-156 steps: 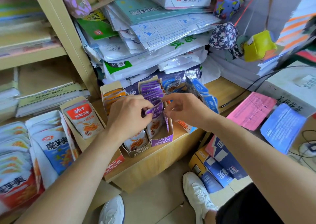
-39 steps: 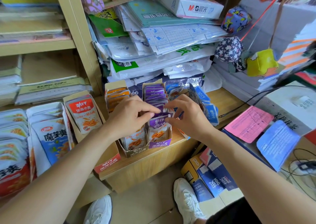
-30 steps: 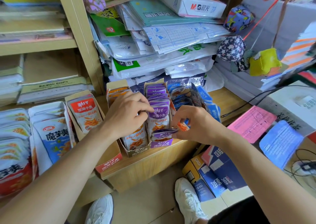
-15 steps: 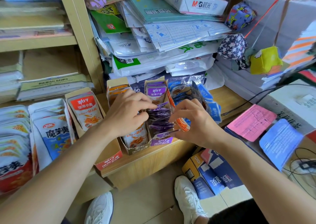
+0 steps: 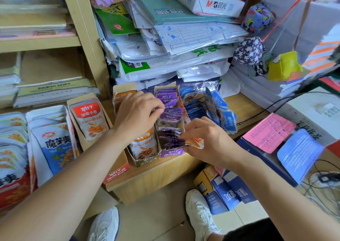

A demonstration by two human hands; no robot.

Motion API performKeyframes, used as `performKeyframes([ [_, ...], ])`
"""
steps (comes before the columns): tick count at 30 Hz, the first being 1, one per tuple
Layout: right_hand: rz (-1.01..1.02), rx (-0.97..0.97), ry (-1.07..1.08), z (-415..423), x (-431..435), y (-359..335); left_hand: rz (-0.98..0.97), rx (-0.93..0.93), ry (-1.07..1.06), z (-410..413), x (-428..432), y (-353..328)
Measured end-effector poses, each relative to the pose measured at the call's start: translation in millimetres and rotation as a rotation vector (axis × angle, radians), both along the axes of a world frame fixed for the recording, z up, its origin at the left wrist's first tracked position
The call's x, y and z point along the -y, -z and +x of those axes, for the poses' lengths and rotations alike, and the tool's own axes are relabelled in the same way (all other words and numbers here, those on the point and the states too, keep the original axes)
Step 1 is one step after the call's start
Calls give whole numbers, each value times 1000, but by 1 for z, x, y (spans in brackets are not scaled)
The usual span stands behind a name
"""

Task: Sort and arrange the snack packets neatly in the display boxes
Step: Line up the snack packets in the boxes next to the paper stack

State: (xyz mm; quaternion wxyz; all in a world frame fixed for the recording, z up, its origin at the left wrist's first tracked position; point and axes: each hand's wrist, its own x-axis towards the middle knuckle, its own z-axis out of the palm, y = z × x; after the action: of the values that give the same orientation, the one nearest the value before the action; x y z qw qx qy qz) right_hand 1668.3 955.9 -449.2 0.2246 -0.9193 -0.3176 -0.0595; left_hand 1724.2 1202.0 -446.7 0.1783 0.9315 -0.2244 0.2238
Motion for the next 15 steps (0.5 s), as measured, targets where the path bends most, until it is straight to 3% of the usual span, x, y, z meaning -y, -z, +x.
performKeyframes([
  [7, -4, -1, -5, 2, 2, 5, -104, 41, -140, 13, 10, -4],
  [15, 73, 24, 64, 11, -7, 5, -101, -81, 108, 22, 6, -4],
])
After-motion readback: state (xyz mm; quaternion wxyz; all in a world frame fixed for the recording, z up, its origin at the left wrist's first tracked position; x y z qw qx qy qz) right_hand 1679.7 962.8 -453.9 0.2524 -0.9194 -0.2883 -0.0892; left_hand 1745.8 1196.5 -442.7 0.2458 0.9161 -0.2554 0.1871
